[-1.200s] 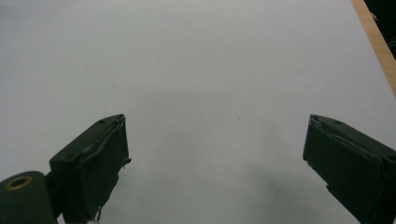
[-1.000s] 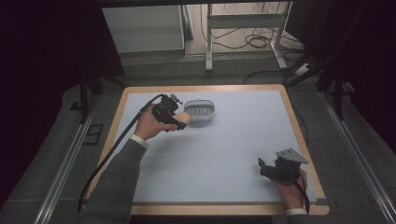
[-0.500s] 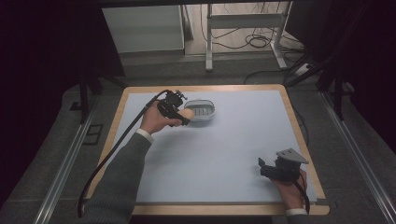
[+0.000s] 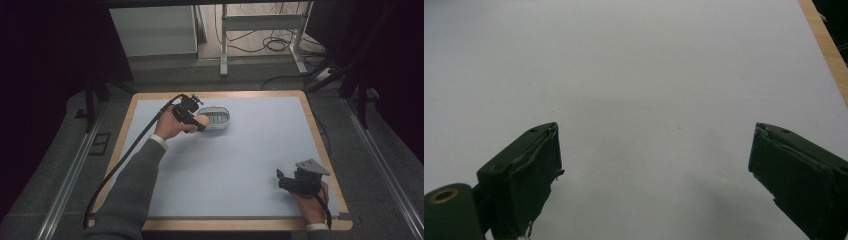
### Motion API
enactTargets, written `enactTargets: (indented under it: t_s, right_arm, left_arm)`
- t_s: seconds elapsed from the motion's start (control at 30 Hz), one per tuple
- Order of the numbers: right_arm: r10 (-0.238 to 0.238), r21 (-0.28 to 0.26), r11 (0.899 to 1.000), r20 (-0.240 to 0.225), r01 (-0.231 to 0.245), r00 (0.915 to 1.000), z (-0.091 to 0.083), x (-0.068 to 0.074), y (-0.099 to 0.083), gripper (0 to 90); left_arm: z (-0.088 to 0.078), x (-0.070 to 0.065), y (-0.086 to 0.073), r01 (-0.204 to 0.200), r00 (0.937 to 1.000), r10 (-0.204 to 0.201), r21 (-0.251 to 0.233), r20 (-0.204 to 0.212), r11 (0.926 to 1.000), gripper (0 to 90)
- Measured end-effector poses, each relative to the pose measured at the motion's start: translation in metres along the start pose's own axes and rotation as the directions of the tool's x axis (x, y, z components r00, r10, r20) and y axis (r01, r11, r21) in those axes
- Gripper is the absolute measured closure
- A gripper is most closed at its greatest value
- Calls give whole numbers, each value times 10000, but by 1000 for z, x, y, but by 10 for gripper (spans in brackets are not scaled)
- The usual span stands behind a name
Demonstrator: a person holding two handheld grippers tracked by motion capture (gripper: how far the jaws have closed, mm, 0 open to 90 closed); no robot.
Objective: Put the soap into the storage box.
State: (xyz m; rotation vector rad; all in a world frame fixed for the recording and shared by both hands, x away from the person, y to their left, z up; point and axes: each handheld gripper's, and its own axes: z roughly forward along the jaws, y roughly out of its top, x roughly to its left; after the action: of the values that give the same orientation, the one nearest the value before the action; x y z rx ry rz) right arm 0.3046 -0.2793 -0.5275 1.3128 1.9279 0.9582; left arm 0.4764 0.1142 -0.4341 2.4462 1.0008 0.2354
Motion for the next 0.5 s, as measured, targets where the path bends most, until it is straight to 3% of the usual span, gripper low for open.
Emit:
enactTargets:
  t_s: [0.33,0.5]
  right_arm:
    - [5,8,10000,-18,-5,10000,0,0,0,69]
    - [16,24,10000,-32,-16,10000,0,0,0,69]
  left_arm:
    - [7,7,12,-25,10000,27,137,-86,9999,322]
    - [13,10,18,79,9999,-80,133,70,9999,322]
